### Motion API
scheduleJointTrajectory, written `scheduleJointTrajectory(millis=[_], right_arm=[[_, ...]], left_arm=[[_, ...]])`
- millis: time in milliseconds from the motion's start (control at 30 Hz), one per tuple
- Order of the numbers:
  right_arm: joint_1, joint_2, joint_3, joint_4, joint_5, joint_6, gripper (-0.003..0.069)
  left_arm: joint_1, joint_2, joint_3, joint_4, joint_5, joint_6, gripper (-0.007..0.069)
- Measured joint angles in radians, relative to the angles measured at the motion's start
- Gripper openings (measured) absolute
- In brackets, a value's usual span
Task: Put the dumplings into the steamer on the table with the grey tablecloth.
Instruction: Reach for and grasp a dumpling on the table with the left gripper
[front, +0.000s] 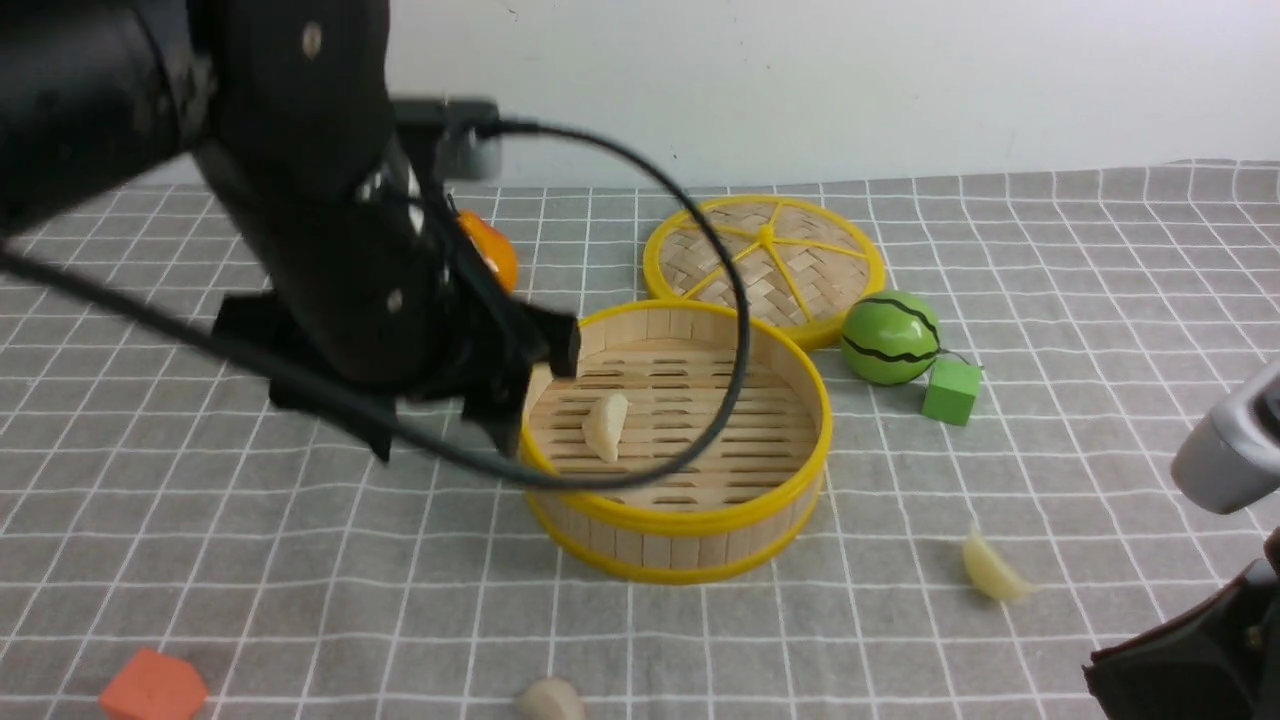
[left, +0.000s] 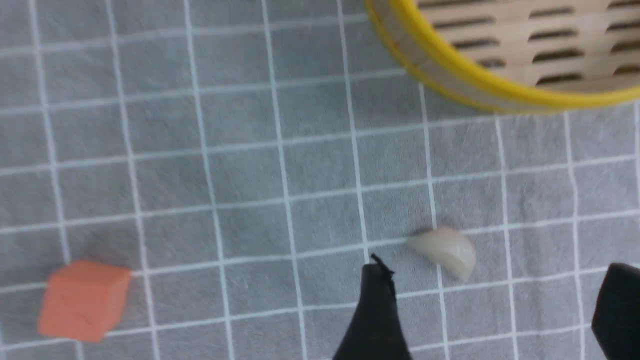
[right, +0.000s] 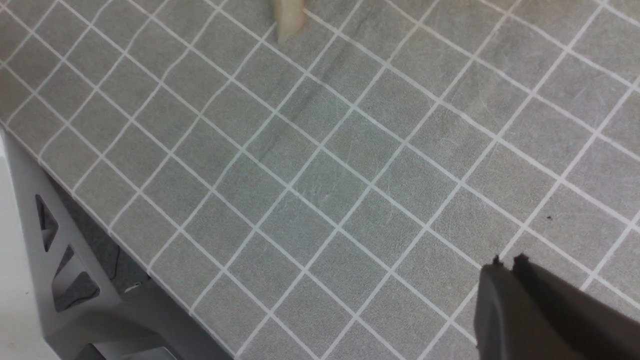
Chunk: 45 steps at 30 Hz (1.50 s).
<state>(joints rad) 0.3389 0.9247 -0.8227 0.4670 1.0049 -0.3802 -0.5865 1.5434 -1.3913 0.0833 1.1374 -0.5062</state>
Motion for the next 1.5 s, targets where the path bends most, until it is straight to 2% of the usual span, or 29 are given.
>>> scheduleJointTrajectory(millis=[167, 400, 1000, 1167, 1400, 1500], right_arm=[[0.0, 0.0, 0.0, 0.004, 0.0, 0.0, 0.0031], [0.0, 0.0, 0.0, 0.005, 0.0, 0.0, 0.0031], [0.0, 0.0, 0.0, 0.005, 0.001, -0.015, 0.0041], [0.0, 0.0, 0.0, 0.005, 0.0, -0.015, 0.0041], [0.0, 0.0, 0.0, 0.005, 0.003, -0.016, 0.0041], [0.0, 0.0, 0.0, 0.005, 0.005, -0.016, 0.0041]], left_arm=[[-0.047, 0.016, 0.232, -0.039, -0.207, -0.068, 0.0532], [-0.075, 0.14, 0.264, -0.046, -0.348, -0.097, 0.0532], [-0.076, 0.313, 0.264, -0.107, -0.327, -0.105, 0.052], [-0.076, 0.313, 0.264, -0.106, -0.333, -0.105, 0.0449], [-0.075, 0.313, 0.264, -0.098, -0.333, -0.105, 0.02], [-0.075, 0.313, 0.264, -0.098, -0.331, -0.105, 0.0194]])
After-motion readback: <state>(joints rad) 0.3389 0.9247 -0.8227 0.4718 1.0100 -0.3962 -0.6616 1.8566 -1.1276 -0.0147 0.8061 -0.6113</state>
